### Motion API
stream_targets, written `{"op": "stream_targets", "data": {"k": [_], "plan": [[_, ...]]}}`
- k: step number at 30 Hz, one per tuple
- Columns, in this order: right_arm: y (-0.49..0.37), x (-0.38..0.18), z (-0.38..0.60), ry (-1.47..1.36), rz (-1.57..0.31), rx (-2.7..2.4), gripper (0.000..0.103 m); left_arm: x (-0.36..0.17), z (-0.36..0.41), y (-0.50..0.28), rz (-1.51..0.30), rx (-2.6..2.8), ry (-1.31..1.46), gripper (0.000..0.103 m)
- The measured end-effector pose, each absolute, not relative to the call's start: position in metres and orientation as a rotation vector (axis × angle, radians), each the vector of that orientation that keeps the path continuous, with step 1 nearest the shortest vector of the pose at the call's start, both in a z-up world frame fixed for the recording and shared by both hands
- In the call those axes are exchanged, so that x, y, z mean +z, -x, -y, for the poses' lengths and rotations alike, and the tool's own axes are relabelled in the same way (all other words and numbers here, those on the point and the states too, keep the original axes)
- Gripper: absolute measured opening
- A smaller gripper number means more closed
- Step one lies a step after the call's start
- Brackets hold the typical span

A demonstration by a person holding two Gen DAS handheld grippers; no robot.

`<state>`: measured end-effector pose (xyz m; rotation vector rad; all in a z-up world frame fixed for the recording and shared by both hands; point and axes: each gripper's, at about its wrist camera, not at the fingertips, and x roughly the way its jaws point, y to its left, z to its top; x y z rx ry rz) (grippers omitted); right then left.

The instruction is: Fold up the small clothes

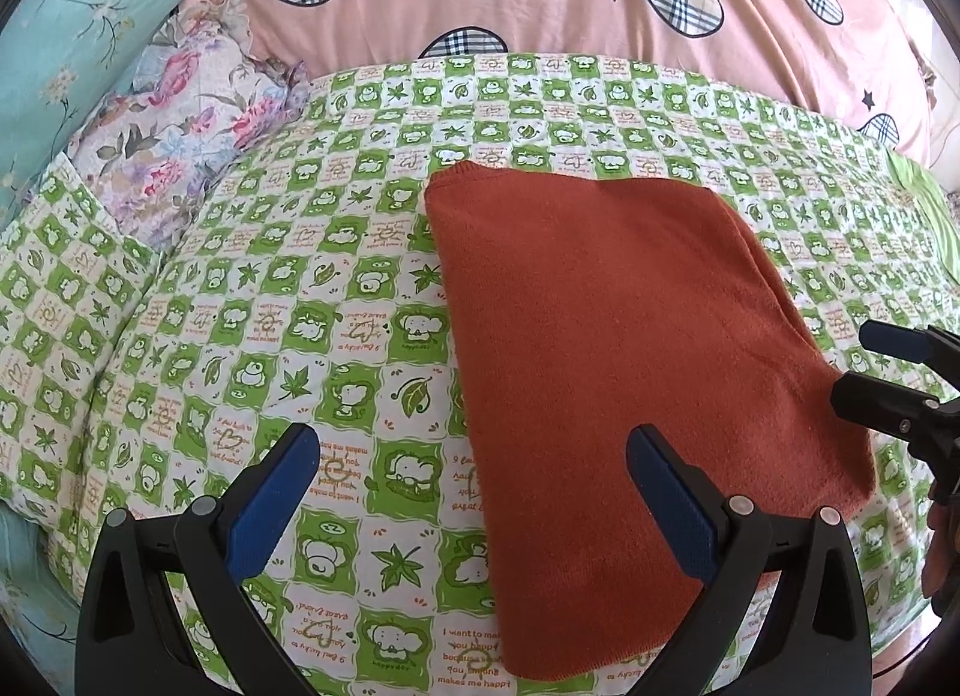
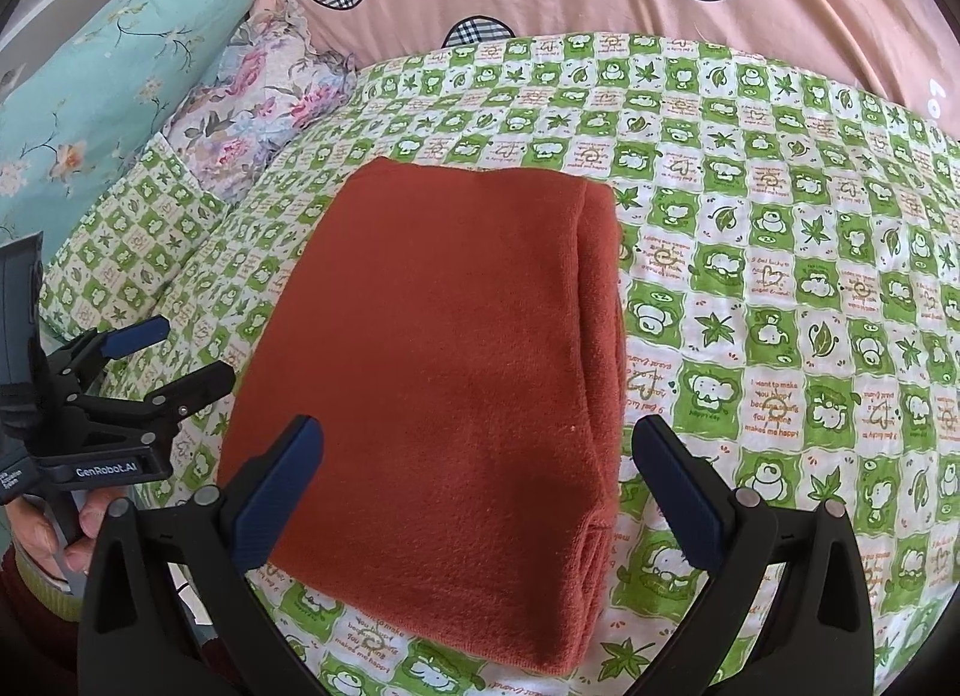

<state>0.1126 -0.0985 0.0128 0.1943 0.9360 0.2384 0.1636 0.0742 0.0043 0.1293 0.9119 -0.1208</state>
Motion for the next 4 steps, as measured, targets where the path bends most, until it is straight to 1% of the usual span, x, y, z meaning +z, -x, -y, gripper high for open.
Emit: {"op": "stream_targets", "data": {"k": [4], "plan": [[-0.1155, 0.0116, 0.1001, -0.198, -0.938, 0.243, 0.103, 0.0049, -0.0767, -0.1639, -0.915, -0.105, -0.133, 0.102]]}}
